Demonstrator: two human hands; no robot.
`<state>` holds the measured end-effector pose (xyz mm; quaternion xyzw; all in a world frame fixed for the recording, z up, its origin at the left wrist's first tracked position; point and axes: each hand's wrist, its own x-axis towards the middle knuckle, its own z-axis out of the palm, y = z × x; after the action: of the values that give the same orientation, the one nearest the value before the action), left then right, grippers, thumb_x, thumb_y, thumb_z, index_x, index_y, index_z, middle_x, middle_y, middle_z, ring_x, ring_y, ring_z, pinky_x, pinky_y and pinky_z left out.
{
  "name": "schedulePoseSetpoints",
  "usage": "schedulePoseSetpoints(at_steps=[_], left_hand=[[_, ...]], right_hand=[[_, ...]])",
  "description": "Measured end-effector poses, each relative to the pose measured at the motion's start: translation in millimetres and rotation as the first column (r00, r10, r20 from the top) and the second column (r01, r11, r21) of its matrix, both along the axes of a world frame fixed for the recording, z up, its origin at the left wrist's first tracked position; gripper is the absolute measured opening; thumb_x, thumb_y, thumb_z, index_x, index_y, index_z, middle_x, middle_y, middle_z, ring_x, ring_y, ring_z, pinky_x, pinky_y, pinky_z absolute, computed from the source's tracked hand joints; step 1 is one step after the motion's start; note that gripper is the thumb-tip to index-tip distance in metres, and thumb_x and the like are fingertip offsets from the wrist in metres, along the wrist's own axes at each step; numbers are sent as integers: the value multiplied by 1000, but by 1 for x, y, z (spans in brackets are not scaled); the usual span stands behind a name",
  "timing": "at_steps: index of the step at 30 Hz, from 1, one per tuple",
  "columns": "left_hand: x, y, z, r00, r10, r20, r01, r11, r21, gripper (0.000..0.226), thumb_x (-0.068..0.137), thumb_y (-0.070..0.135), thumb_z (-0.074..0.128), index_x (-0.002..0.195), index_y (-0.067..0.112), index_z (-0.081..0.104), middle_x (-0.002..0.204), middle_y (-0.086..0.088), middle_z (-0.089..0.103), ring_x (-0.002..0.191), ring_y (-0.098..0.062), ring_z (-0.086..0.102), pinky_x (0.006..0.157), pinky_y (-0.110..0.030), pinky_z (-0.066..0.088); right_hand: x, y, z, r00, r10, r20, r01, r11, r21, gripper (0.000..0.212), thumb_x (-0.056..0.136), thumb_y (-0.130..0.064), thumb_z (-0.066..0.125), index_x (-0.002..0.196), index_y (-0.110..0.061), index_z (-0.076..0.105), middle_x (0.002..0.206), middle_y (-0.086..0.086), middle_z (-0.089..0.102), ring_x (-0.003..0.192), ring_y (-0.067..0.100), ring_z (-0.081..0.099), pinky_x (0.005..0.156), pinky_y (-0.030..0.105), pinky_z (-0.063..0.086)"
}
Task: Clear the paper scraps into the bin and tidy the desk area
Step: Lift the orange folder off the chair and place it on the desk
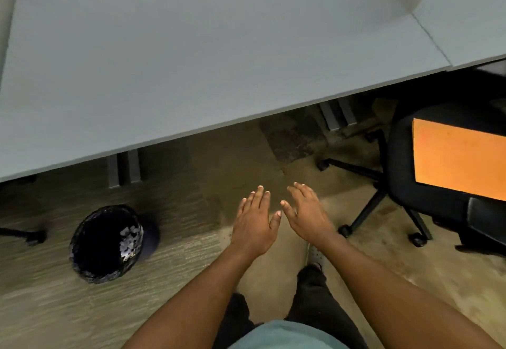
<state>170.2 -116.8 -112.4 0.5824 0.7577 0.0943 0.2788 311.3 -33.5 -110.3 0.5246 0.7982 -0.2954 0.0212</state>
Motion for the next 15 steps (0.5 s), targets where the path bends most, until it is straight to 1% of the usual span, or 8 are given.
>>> schedulePoseSetpoints(at_steps=[4,6,8,11,13,15], left_hand=[[60,55,6,996,-79,50,78,997,9,64,98,51,32,152,18,23,162,-4,14,148,-20,14,118,-38,14],[90,82,8,991,-98,96,100,995,-6,63,98,49,35,152,19,23,162,-4,15,147,-20,15,118,-39,18],[121,109,7,983,-111,144,116,993,-32,62,98,46,39,152,18,24,162,-4,17,147,-19,17,118,-37,19],[168,149,1,967,-162,196,175,983,-51,60,99,40,43,151,17,27,160,-4,24,146,-16,20,116,-32,20],[199,175,-5,952,-241,189,254,966,-48,58,99,37,44,150,16,29,157,-4,30,144,-16,26,116,-32,24],[230,200,-13,936,-276,219,296,953,-67,56,98,35,46,149,15,33,154,-4,37,141,-17,33,114,-33,29]], right_hand=[[67,37,0,988,-155,-23,155,988,17,53,95,-43,47,142,-17,40,151,6,37,140,21,27,113,38,26],[98,57,-1,973,-228,-48,228,974,-3,53,95,-40,49,141,-16,42,150,7,38,140,21,28,113,37,25],[129,78,-2,953,-294,-76,292,956,-33,53,95,-38,50,141,-14,42,149,9,38,139,22,29,113,37,25],[175,110,-4,918,-384,-93,381,923,-51,52,95,-34,51,141,-11,43,149,11,38,139,24,29,113,38,26],[203,129,-7,894,-436,-105,432,900,-58,51,95,-33,53,140,-10,44,148,11,40,138,25,30,113,37,26],[230,146,-12,872,-476,-118,470,880,-70,50,94,-31,53,139,-9,45,147,11,41,137,25,33,111,36,28]])
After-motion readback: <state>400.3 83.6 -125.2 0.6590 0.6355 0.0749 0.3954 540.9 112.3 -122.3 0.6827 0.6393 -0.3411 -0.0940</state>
